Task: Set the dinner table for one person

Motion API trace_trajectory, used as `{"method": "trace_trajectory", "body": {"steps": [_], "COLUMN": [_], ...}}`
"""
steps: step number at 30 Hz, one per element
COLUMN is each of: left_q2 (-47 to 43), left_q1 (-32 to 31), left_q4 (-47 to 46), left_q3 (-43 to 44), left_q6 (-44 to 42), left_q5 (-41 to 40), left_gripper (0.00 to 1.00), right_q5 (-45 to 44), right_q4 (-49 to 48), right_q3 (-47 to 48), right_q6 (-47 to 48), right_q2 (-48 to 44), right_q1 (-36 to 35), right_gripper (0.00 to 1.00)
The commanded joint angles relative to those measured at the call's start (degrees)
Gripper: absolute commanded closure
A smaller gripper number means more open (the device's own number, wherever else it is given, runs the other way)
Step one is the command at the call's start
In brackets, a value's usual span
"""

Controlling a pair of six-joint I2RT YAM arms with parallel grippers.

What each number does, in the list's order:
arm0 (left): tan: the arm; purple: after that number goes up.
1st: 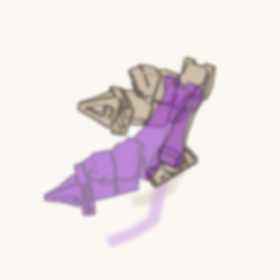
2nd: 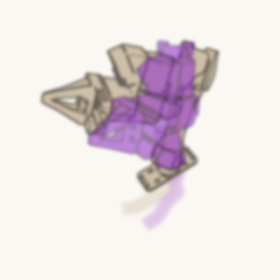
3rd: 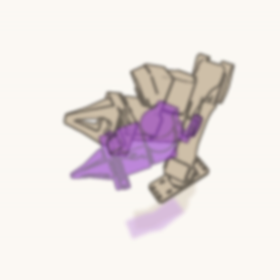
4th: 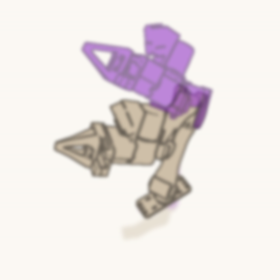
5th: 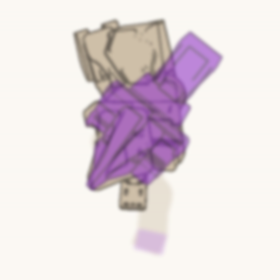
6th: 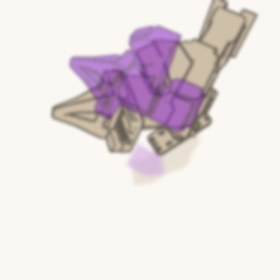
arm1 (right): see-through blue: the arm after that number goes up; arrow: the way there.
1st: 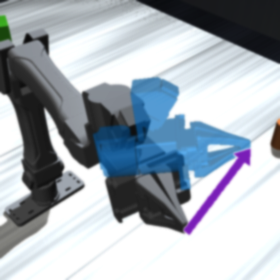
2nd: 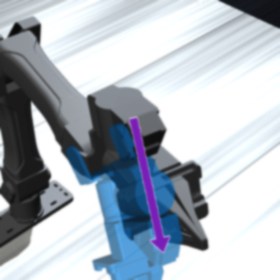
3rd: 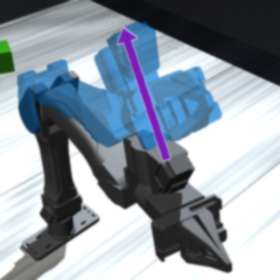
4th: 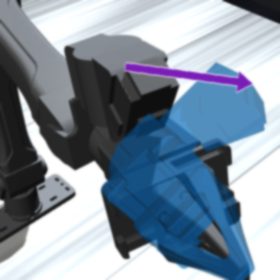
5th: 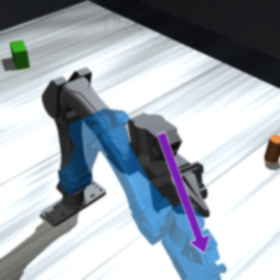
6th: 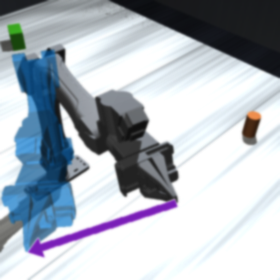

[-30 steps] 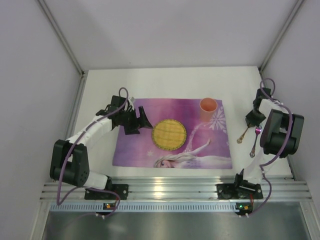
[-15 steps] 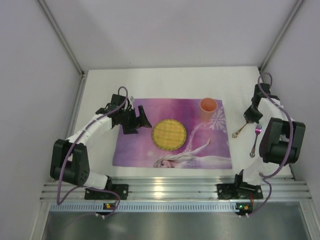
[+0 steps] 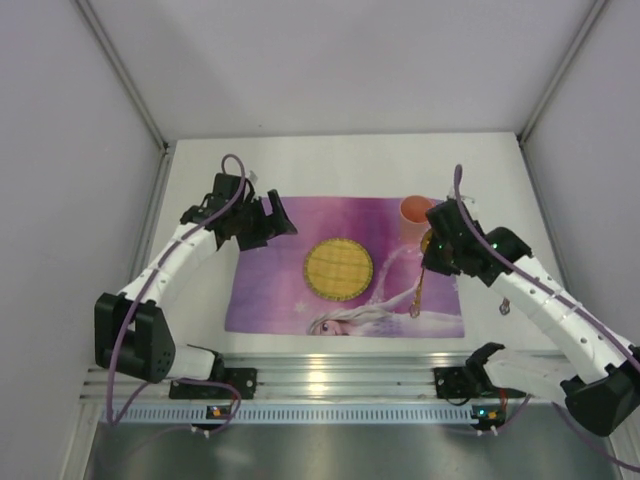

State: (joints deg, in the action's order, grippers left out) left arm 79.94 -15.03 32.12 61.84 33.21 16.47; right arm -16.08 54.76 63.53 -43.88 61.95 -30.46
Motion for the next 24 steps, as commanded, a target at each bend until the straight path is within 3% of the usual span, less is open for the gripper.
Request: {"method": "trace_trajectory", "body": {"steps": [1,7,11,24], "left_q2": [-3.8,-7.1,-8.8,-13.7], "left_q1": [0.3,0.3,0.2,0.2], "left_q4": [2.2,2.9,4.0,9.5], "left_q3": [0.8,-1.9,-2.2,-2.2], "left_q6": [0.9,2.1,2.7,1.0], "left_q5": [-2.8,-3.5,-3.9,-6.2], "left_gripper": [0.02,0.03,0.04,0.05], "right_q5": [-3.9,-3.5,-3.6,-6.5], "right_q4": [5.0,-0.9,-9.0,-17.6], "right_q3": [-2.3,-7.0,-10.1,-7.5], "right_q6": [-7.4,-8.9,-9.1,-5.1], "right_q2": [-3.0,-2.1,0.8,18.3], "right_q1": [-6.5,-15.6,-15.6,-13.0], "right_gripper": [1.00,1.00,1.00,1.00]}}
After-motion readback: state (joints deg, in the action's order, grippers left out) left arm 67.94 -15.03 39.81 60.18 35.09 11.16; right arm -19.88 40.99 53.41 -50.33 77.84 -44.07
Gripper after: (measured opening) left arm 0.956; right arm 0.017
